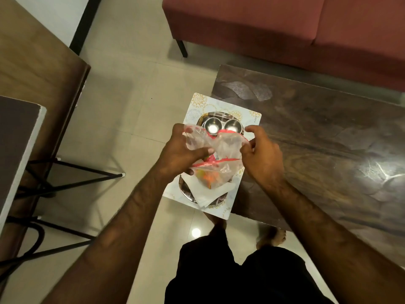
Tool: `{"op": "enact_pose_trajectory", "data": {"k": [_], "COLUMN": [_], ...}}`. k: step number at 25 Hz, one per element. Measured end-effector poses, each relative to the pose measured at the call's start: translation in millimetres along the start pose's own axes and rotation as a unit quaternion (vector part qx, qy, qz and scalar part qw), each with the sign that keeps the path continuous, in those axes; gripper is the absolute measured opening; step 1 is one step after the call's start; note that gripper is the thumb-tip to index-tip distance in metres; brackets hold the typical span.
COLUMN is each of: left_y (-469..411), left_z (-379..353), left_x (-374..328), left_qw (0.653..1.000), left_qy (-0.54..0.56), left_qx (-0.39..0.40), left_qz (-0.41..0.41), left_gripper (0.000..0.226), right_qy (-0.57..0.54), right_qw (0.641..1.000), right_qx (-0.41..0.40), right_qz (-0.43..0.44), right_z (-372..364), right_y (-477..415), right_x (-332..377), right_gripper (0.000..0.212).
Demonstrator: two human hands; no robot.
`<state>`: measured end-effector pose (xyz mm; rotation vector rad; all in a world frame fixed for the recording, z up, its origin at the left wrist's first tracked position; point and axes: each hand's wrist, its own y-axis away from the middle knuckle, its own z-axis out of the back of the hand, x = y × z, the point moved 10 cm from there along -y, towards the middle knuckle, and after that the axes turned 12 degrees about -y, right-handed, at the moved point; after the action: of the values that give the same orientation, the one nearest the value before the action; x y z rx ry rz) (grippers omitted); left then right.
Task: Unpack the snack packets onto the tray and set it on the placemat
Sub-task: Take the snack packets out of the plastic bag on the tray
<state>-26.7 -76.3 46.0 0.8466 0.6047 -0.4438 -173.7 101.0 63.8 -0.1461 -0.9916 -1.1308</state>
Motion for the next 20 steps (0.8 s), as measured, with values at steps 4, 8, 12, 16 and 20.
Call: {"op": "enact_pose_trajectory", "data": {"k": [4,8,12,16,20], "left_y": [17.3,35.3,24.5,24.7,27.1], "left_z": [31.1,9.3,1.7,-1.0,-0.6], "left_x": [-32.5,-53.9,-41.7,-36.3,-21.8], "left_qw": [0.919,0.856,0.862,0.875,0.88], "left_qy": [-0.334,-0.441,-0.465,-0.442,-0.446], "left_qx": [-0.166,-0.151,-0.103,-0.095,-0.072], "left_qz": [-0.131,-0.225,-0.174,-0.173,-0.15], "left_gripper": [0.055,0.03,0.027,0.057,0.08], "right_qy": [0.014,0.035,0.068,0.187,0.273], "right_qw": [0.999,0.999,0.982,0.932,0.892], "right_qx": [-0.015,0.023,0.018,0.256,0.357], "right_qz": [-0.047,-0.033,0.176,0.174,0.035], "right_z": [11.7,9.1,4.0,-77.6,-107.4], "right_y": [-3.5,1.5,15.7,9.5,-8.1], "right_x": [-7.0,2.0,55.9,64.9,27.0], "right_gripper": [0.046,0.057,0.036,0.037,0.099]}}
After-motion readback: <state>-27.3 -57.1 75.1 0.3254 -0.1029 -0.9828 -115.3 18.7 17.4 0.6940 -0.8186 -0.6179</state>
